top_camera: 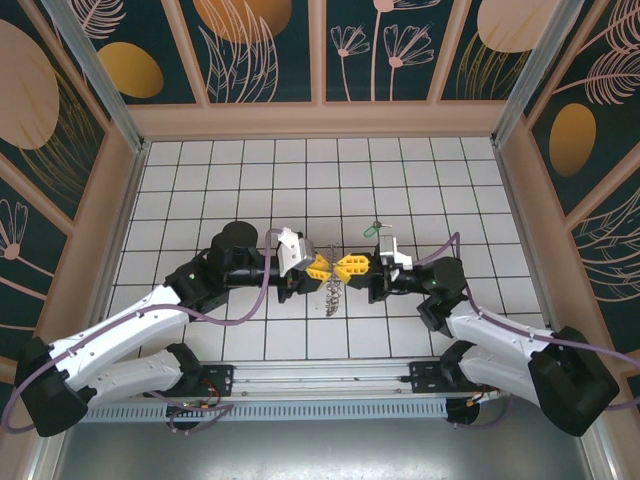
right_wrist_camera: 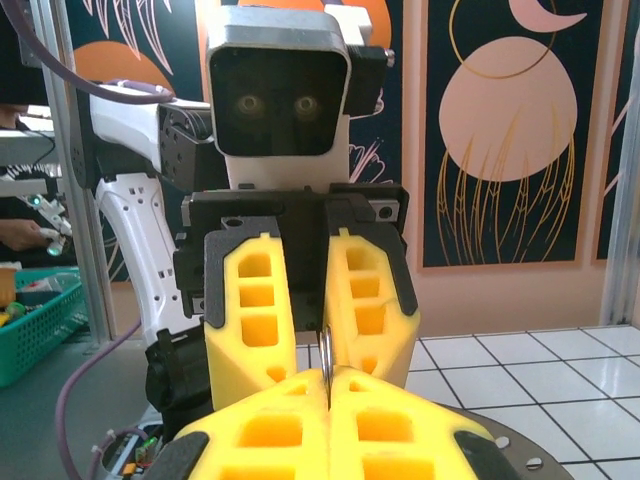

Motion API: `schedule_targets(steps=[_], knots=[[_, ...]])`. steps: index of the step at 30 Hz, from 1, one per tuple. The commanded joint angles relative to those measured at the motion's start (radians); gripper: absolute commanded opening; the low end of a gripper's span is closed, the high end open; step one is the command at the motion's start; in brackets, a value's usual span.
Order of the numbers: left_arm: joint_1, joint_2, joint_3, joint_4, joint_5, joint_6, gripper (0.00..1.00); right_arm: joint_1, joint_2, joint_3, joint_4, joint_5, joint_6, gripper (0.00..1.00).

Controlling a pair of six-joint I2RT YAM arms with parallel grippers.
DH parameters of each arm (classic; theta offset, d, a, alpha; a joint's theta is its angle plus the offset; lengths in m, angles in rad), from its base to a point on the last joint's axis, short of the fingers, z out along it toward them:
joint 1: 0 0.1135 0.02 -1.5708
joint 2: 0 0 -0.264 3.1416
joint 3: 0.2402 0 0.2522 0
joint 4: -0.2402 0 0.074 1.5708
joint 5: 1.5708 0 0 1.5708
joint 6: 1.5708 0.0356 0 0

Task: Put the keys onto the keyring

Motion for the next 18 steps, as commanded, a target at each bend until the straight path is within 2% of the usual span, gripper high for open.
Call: schedule_targets(steps=[1, 10, 12, 14, 17, 18], knots=[[-0.008, -0.007, 0.022, 0.084, 0.029, -0.006, 0.2, 0.008, 0.001, -0.02, 0.148, -0.003, 0.049, 0.0], [-0.017, 0.021, 0.019, 0.127, 0.047, -0.021, 0.15, 0.011, 0.003, -0.037, 0.173, -0.002, 0.059, 0.0], [-0.017, 0.031, 0.02, 0.136, 0.047, -0.021, 0.1, 0.011, 0.006, -0.038, 0.175, -0.006, 0.059, 0.0], [-0.016, 0.036, 0.022, 0.139, 0.04, -0.016, 0.0, 0.012, 0.004, -0.041, 0.176, -0.007, 0.059, 0.0], [-0.019, 0.035, 0.034, 0.111, 0.011, 0.004, 0.0, 0.012, -0.011, -0.044, 0.148, 0.003, 0.05, 0.0], [-0.017, 0.033, 0.04, 0.092, -0.004, 0.013, 0.0, 0.012, -0.023, -0.043, 0.12, 0.014, 0.041, 0.04]])
